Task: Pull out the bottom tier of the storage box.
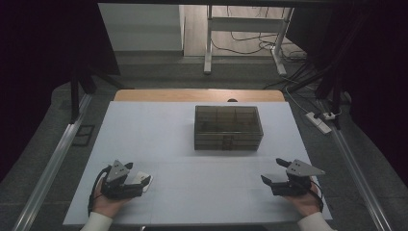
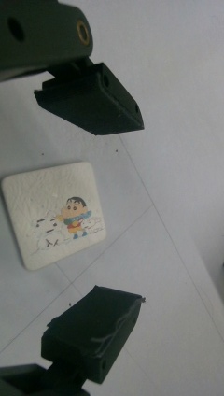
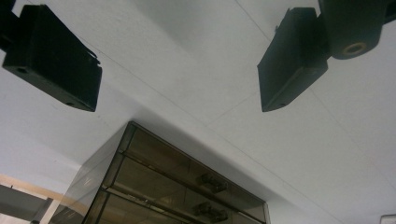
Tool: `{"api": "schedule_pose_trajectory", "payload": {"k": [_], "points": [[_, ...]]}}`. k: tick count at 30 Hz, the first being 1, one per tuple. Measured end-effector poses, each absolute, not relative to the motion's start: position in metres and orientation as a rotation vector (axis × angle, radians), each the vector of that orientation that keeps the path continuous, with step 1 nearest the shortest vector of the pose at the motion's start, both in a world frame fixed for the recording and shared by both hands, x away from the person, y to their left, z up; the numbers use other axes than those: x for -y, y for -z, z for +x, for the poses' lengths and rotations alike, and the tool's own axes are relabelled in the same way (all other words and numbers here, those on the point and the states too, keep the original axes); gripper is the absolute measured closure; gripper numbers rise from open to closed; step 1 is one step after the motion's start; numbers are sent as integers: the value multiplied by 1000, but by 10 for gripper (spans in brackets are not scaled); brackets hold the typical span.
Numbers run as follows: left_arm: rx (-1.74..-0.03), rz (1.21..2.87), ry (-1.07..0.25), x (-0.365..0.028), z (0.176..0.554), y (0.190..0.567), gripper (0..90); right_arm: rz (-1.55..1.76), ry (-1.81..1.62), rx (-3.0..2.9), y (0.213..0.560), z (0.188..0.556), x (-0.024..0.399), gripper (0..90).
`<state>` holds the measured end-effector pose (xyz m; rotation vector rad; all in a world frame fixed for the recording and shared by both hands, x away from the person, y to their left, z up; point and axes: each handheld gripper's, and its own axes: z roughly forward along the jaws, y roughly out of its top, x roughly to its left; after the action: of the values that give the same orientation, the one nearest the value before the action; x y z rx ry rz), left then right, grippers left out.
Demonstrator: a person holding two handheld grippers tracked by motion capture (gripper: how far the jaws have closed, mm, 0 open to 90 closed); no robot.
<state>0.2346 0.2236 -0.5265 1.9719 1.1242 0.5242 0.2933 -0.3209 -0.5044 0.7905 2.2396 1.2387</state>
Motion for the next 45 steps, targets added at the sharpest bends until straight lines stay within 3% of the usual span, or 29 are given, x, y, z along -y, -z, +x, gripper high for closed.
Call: {"api": "schedule_pose_trajectory", "payload": {"k": [18,45], "points": [[-1029,2023,-569,-215,239,528,155,827,-1264,-2214,507,296,316,120],[-1048,1984,-555,-221,242,529,156,877,-1277,-2153,508,301,312,145]]}}
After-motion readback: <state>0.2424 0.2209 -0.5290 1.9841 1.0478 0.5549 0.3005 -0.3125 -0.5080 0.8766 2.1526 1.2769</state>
